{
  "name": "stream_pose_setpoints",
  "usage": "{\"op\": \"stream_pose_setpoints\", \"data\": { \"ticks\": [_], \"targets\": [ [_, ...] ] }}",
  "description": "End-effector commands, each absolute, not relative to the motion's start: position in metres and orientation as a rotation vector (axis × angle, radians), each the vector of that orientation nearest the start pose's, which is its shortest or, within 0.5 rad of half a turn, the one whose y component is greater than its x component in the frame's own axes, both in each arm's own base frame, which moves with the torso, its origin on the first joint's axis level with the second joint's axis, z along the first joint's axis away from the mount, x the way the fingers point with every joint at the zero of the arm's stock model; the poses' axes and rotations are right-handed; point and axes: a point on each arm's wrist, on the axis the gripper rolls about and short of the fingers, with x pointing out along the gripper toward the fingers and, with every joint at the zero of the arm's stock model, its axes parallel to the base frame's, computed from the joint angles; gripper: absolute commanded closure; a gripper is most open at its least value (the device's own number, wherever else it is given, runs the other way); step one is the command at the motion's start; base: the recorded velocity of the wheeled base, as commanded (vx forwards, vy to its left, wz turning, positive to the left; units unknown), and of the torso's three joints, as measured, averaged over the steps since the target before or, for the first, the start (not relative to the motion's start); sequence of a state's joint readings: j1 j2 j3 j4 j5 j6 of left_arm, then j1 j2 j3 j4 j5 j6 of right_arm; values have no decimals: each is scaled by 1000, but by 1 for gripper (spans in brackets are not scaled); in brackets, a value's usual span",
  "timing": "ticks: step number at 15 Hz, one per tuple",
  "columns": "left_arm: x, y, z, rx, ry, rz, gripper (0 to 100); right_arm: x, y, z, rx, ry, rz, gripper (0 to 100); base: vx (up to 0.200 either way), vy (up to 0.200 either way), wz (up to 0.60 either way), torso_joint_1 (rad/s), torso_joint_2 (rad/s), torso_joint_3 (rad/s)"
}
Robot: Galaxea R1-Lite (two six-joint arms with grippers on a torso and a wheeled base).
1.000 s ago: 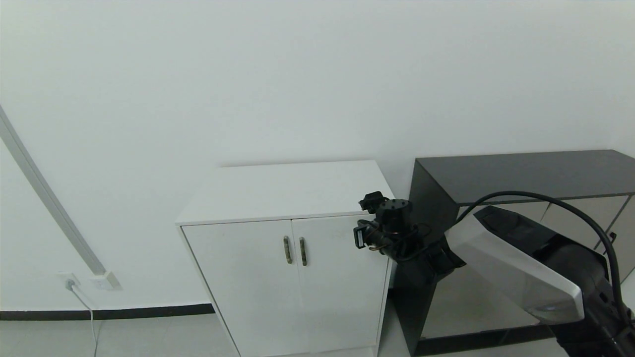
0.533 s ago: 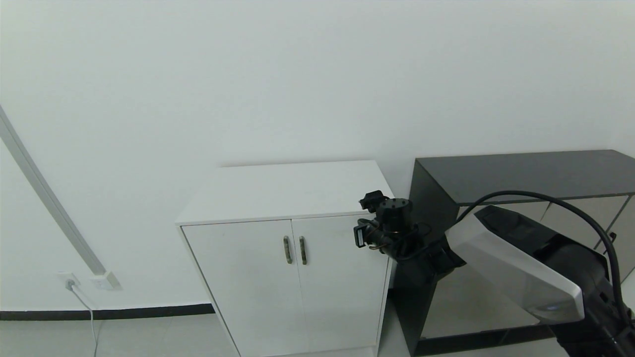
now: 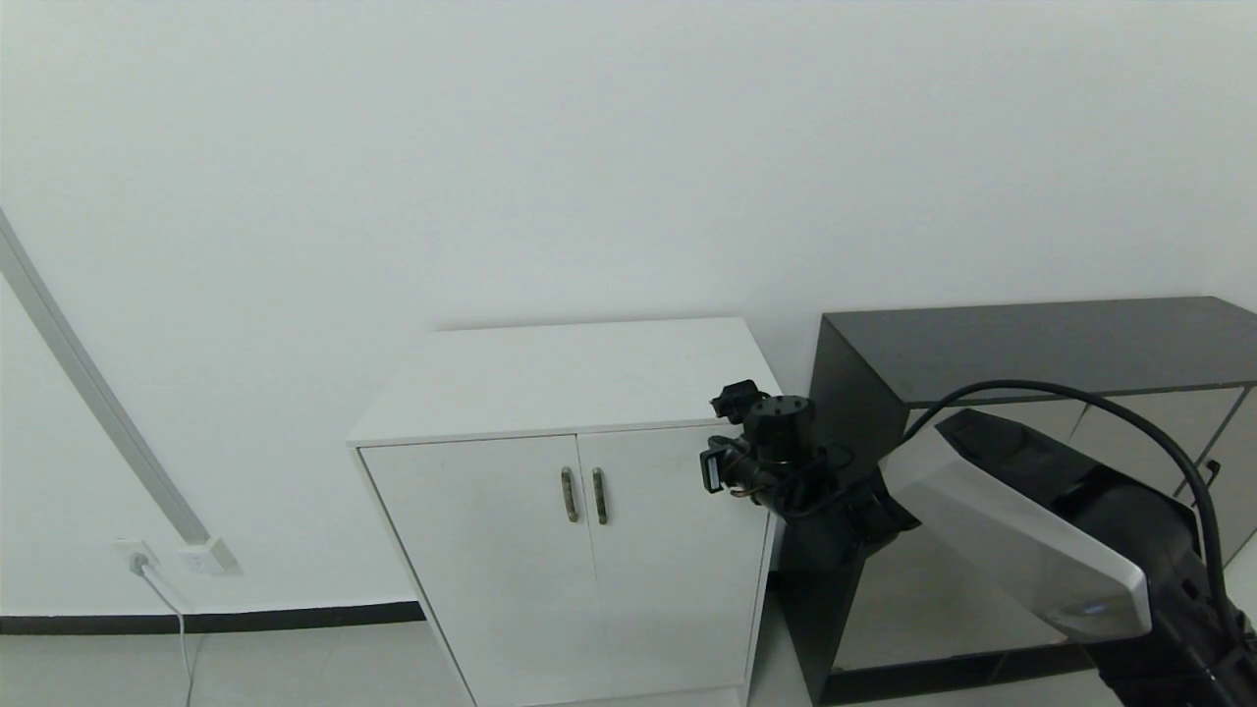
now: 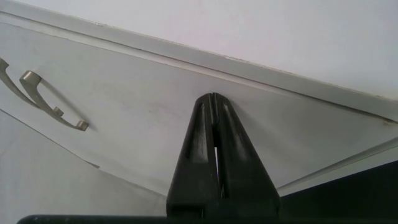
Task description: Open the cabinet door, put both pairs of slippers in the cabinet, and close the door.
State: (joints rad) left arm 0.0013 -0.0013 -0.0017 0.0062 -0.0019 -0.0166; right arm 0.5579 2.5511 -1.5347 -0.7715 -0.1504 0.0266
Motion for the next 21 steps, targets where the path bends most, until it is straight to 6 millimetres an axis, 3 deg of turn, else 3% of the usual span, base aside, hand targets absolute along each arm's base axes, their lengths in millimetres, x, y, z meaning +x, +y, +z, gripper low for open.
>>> {"op": "stream_pose_setpoints", "data": {
  "ticks": [1, 11, 15, 17, 21],
  "targets": [
    [-23, 0, 75, -17, 5, 5, 100, 430, 265, 30, -62, 241, 403, 100, 0, 0, 0, 0, 0, 0],
    [-23, 0, 75, -17, 5, 5, 100, 430, 264, 32, -66, 236, 402, 100, 0, 0, 0, 0, 0, 0],
    [-23, 0, 75, -17, 5, 5, 100, 401, 260, 54, -64, 227, 427, 100, 0, 0, 0, 0, 0, 0],
    [-23, 0, 75, -17, 5, 5, 100, 375, 246, 74, -53, 195, 435, 100, 0, 0, 0, 0, 0, 0],
    [-23, 0, 75, -17, 5, 5, 100, 327, 192, 118, -38, 155, 318, 100, 0, 0, 0, 0, 0, 0]
  ]
}}
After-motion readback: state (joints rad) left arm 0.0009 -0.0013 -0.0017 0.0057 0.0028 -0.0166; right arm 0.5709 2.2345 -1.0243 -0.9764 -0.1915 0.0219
